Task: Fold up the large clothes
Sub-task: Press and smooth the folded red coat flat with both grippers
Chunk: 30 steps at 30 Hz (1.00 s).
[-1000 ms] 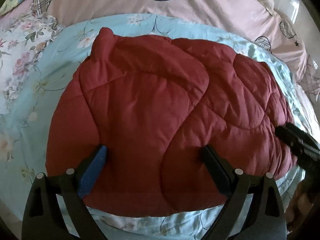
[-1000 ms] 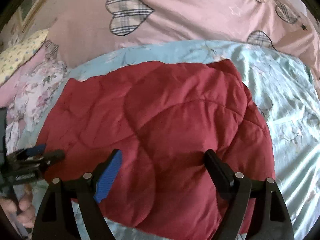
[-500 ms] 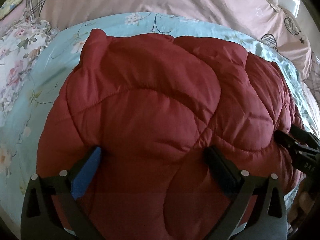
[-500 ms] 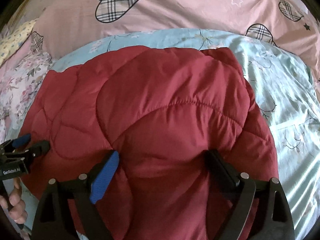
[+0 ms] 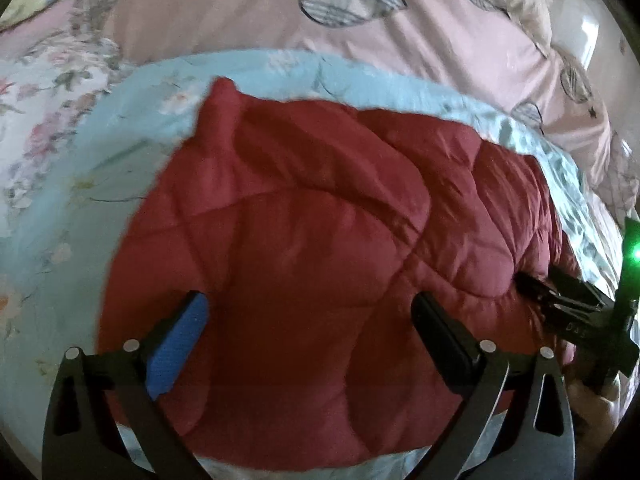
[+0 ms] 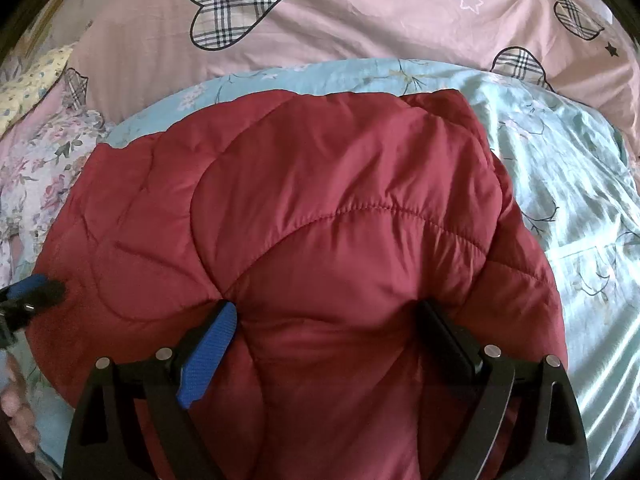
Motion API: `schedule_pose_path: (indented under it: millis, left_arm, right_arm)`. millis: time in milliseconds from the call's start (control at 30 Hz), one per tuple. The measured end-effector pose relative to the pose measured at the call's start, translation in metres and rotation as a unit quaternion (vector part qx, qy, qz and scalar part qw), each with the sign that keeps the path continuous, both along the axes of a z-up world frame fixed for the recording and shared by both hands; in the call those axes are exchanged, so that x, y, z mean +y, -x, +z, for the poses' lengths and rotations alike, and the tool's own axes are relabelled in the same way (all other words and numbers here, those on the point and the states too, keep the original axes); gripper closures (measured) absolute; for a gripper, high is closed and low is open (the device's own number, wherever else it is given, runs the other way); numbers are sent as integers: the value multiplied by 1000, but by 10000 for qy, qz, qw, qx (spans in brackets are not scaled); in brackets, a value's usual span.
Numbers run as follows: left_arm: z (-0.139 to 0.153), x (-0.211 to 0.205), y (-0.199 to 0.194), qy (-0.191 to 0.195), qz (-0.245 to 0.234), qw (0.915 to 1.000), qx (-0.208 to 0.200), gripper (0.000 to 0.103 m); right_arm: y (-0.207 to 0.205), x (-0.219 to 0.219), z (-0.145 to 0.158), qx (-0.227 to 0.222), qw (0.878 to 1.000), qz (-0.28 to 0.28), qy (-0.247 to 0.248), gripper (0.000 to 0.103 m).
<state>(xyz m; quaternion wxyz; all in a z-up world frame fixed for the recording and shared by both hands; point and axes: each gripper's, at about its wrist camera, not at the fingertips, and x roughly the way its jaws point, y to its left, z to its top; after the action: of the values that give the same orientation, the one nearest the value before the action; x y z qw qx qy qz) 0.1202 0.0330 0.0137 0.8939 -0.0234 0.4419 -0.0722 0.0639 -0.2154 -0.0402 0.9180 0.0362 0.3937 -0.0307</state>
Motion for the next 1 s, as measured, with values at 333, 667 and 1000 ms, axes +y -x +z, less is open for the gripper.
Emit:
schedule_pose_path:
  millis: [333, 667, 1000]
  left_arm:
    - [-28, 5, -7, -297, -12, 9993, 219, 0]
    - [-8, 8, 29, -36, -97, 9998, 191, 0]
    - [-31, -1, 11, -267, -132, 9991, 299, 0]
  right_arm:
    - [50, 9, 19, -87, 9999, 140, -15, 13]
    - [53, -2, 3, 12, 9999, 69, -100, 12]
    - [56, -6, -10, -136, 9997, 58, -186, 10]
